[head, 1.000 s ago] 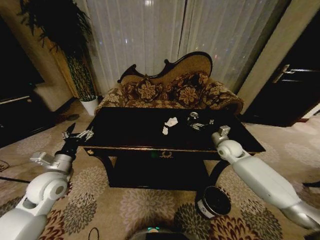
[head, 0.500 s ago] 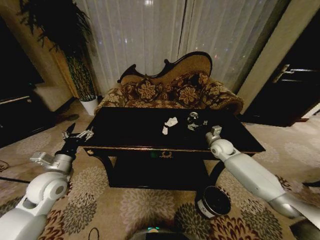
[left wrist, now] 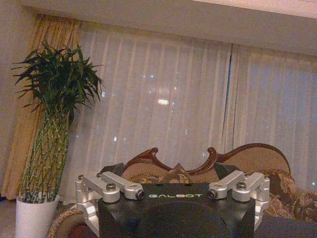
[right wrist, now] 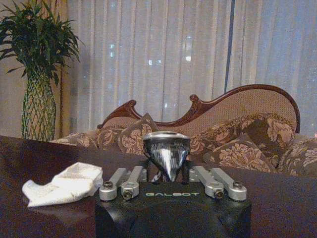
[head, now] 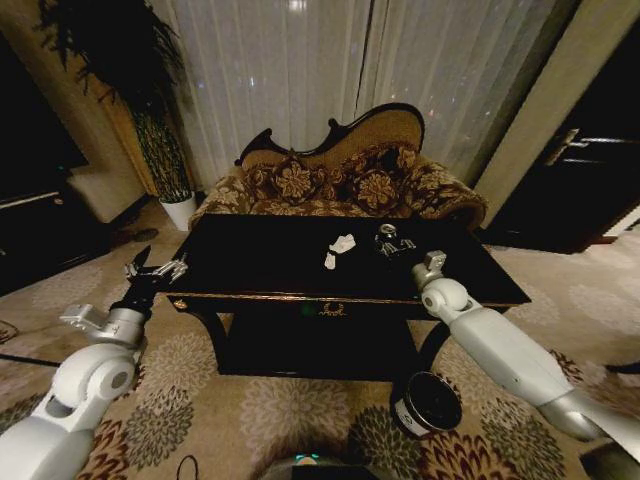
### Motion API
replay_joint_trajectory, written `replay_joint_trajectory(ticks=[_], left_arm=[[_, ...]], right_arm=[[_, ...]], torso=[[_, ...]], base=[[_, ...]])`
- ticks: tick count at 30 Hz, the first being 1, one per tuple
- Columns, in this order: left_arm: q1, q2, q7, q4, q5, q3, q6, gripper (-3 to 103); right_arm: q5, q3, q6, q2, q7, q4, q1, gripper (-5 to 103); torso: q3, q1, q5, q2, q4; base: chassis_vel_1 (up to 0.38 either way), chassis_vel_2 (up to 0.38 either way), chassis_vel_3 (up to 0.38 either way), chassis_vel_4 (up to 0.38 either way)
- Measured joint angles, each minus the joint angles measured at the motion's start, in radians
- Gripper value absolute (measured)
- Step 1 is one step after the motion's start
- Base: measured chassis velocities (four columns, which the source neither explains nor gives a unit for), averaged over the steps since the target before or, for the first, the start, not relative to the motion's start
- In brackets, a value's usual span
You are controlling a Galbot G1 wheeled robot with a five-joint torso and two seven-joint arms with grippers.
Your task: Move to the front of the table and place the trash on the table into the trash bin.
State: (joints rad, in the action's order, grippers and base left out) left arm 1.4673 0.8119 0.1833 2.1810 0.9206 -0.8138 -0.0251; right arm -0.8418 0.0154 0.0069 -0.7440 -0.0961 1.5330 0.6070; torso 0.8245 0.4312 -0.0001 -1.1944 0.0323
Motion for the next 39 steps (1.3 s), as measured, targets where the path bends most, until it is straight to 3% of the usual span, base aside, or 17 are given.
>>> replay_joint_trajectory(ticks=[8,15,18,24,26,39], left_arm=[[0.000,0.000,0.000,0.000,0.000,0.000,0.000,100],[0.000,0.000,0.000,0.000,0.000,0.000,0.000,100],[0.000,0.000,0.000,0.000,0.000,0.000,0.000,100],[0.000,0.000,0.000,0.000,0.000,0.000,0.000,100],[0.000,0.000,0.000,0.000,0.000,0.000,0.000,100],[0.000,0.000,0.000,0.000,0.000,0.000,0.000,100]], right_arm=[[-0.002,-0.041,-0.004,0.017,-0.002,0.033,0.043,3],[-0.009,-0.168,-0.009,0.044,-0.006,0.105,0.168,0],[-0.025,-0.335,-0.013,0.077,-0.006,0.184,0.327,0],[-0.025,-0.519,0.015,0.093,0.021,0.260,0.528,0],[-0.021,-0.603,0.039,0.088,0.037,0.285,0.629,0],[-0.054,-0.912,0.084,-0.008,0.077,0.369,0.898,0]], torso=[[0.000,0.000,0.0001,0.000,0.0000],[0.000,0.000,0.0001,0.000,-0.0003],[0.000,0.000,0.0003,0.000,0.0002],[0.000,0.000,0.0003,0.000,0.0003],[0.000,0.000,-0.0001,0.000,0.0001],[0.000,0.000,0.0000,0.000,-0.0001]], base=[[0.000,0.000,0.000,0.000],[0.000,0.000,0.000,0.000],[0.000,0.000,0.000,0.000],[0.000,0.000,0.000,0.000],[0.000,0.000,0.000,0.000],[0.000,0.000,0.000,0.000]])
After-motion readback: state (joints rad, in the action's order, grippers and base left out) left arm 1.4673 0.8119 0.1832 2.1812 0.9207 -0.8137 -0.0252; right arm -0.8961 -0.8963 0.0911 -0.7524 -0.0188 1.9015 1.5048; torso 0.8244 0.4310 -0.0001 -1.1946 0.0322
